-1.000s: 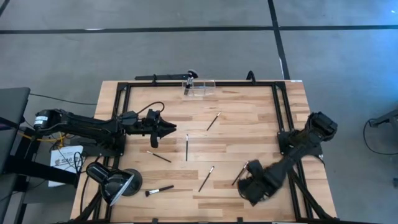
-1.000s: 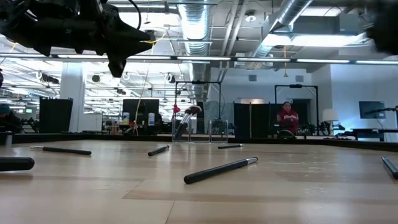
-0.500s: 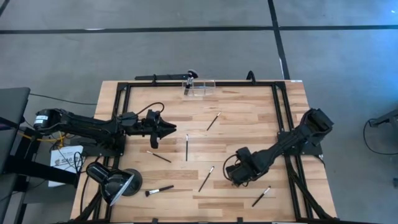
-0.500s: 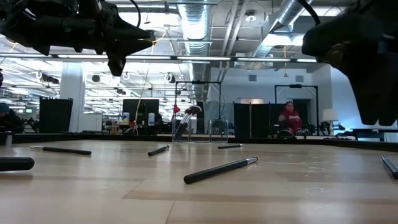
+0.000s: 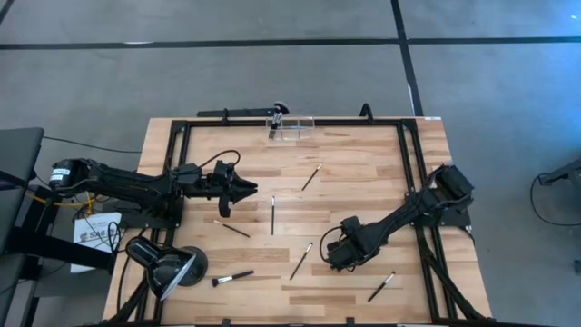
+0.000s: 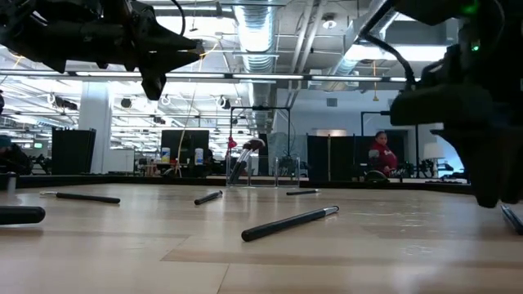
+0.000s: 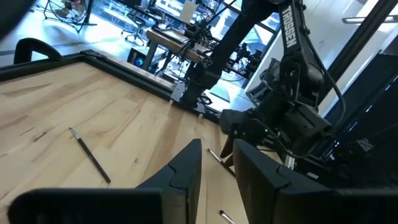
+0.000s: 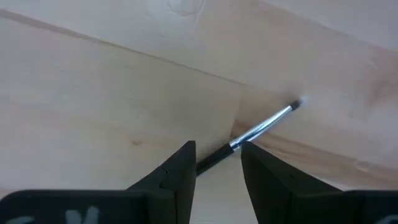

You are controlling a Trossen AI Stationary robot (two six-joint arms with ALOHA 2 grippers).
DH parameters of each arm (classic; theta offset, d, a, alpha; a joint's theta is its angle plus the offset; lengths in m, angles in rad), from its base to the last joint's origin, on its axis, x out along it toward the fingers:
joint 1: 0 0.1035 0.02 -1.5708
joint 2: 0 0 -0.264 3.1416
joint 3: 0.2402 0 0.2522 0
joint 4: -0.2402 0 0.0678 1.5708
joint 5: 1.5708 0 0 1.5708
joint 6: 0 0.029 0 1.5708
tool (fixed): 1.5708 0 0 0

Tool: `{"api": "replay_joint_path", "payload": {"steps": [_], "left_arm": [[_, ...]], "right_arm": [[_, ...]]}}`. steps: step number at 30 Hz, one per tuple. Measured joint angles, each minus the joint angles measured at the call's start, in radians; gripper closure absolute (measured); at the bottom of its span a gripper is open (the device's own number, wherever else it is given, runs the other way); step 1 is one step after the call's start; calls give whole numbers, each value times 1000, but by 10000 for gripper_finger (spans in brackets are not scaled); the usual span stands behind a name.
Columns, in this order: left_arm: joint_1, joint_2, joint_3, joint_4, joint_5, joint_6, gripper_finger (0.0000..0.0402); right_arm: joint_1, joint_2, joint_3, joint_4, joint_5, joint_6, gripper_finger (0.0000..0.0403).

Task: Sort items
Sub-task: Put the eyeshadow brush into the right section of the transparent organizer

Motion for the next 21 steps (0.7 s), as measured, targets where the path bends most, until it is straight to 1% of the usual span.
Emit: {"api": "replay_joint_path", "payload": {"steps": [4, 11, 21], "left_arm": [[0, 0, 0, 0, 7, -2, 311], [0, 0, 0, 0, 7, -2, 311], [0, 0, 0, -1, 7, -2, 311]], "right_arm": [[10, 6, 0, 12, -24, 8, 285], [27, 19, 0, 12, -13, 34, 285], [29, 34, 2, 25, -11, 6, 285]]}}
